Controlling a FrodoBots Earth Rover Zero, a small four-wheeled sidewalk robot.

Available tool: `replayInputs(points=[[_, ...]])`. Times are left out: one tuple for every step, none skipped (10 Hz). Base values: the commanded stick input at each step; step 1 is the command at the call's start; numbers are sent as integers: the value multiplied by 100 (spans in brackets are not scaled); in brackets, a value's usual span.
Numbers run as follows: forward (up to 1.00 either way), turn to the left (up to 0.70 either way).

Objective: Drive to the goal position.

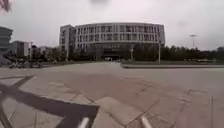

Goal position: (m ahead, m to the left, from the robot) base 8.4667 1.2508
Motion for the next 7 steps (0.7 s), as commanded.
replayInputs(points=[[100,2],[100,2],[100,2],[100,2],[100,2],[100,2],[100,2]])
